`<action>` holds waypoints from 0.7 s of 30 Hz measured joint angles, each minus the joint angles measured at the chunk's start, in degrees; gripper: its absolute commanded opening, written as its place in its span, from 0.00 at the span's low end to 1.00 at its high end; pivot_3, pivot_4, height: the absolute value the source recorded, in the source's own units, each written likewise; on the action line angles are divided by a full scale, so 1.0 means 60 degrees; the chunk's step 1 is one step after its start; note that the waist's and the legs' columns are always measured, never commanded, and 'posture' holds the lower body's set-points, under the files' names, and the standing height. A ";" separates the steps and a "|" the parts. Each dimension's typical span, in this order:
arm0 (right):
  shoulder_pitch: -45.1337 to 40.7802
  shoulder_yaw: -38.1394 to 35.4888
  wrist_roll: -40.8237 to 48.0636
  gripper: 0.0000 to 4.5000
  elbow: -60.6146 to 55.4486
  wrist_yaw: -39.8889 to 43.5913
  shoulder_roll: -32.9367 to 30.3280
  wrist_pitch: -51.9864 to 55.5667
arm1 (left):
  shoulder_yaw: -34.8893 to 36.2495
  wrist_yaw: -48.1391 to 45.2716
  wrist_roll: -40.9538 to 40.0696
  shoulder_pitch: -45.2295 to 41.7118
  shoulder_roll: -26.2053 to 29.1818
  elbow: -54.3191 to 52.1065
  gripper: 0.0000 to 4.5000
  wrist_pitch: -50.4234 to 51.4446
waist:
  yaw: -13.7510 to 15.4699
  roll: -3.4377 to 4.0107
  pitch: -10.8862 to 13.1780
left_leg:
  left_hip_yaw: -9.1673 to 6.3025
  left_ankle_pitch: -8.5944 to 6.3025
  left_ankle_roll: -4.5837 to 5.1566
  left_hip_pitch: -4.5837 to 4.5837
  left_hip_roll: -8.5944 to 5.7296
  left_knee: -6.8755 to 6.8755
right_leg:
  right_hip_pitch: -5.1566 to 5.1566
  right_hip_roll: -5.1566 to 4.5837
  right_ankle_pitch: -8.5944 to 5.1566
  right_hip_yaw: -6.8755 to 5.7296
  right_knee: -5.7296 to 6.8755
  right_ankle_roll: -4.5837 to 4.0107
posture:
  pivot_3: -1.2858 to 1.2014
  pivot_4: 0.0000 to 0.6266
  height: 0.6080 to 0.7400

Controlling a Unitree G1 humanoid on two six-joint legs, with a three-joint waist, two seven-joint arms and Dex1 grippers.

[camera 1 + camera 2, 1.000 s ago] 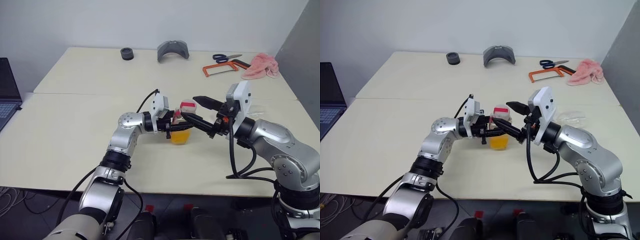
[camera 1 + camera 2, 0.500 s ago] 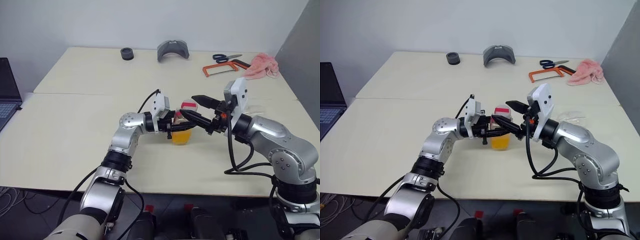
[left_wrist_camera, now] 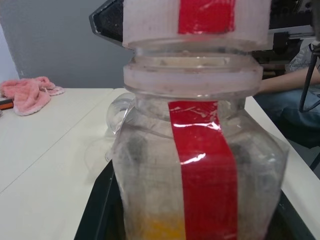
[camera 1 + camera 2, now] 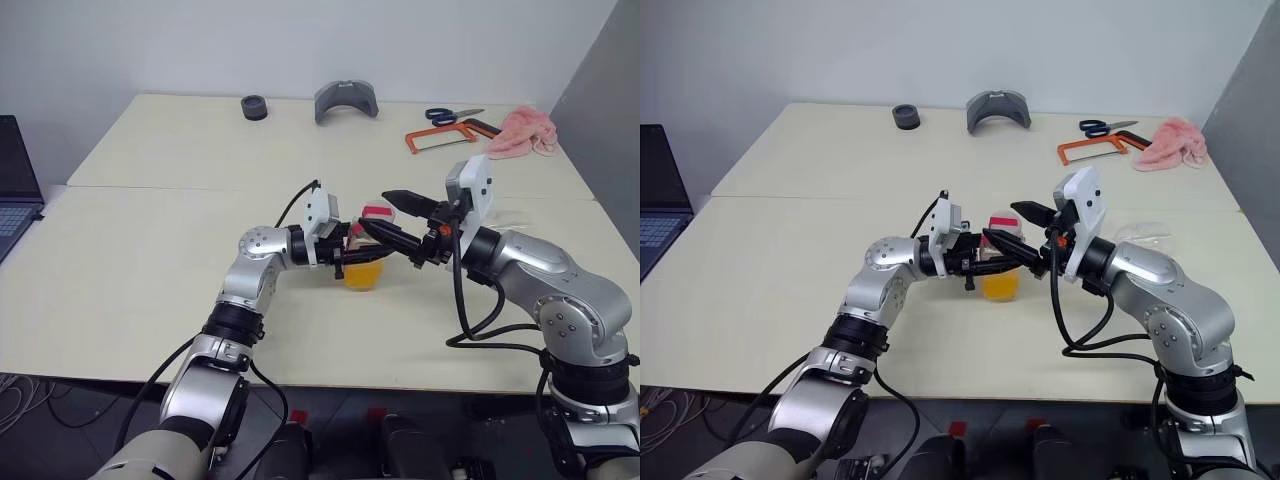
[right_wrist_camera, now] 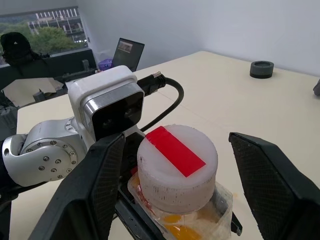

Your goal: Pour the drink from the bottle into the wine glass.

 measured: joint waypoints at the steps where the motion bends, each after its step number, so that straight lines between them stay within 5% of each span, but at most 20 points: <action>1: 0.0000 0.0000 -0.0014 0.78 0.0000 0.0000 0.0000 0.0000 | 0.0000 0.0008 0.0000 0.0012 -0.0015 -0.0039 0.35 0.0000 | 0.0000 0.0000 0.0000 | 0.0000 0.0000 0.0000 0.0000 0.0000 0.0000 | 0.0000 0.0000 0.0000 0.0001 0.0000 0.0000 | 0.52 0.24 1.00; 9: 0.0001 0.0047 -0.0097 0.78 0.0000 0.0016 0.0001 0.0000 | 0.0000 0.0096 0.0000 0.0061 -0.0047 -0.0109 0.35 0.0003 | 0.0000 0.0000 0.0000 | 0.0001 0.0000 0.0000 0.0000 0.0000 0.0000 | 0.0000 0.0000 0.0000 0.0000 0.0000 0.0000 | 0.52 0.24 1.00; 14: 0.0001 0.0064 -0.0111 0.44 -0.0001 0.0036 0.0047 0.0000 | -0.0001 0.0107 0.0000 0.0063 -0.0047 -0.0114 0.35 0.0009 | 0.0000 0.0000 0.0000 | 0.0000 0.0000 0.0000 0.0000 0.0000 0.0000 | 0.0000 0.0000 0.0000 0.0000 0.0000 0.0000 | 0.52 0.24 1.00; 21: 0.0002 0.0196 -0.0399 0.41 -0.0009 0.0180 -0.0023 -0.0251 | 0.0006 0.0122 -0.0010 0.0104 -0.0046 -0.0193 0.35 0.0009 | 0.0000 0.0000 0.0000 | 0.0001 0.0000 0.0000 0.0000 -0.0001 0.0000 | 0.0000 0.0000 0.0000 0.0000 0.0000 0.0000 | 0.52 0.24 1.00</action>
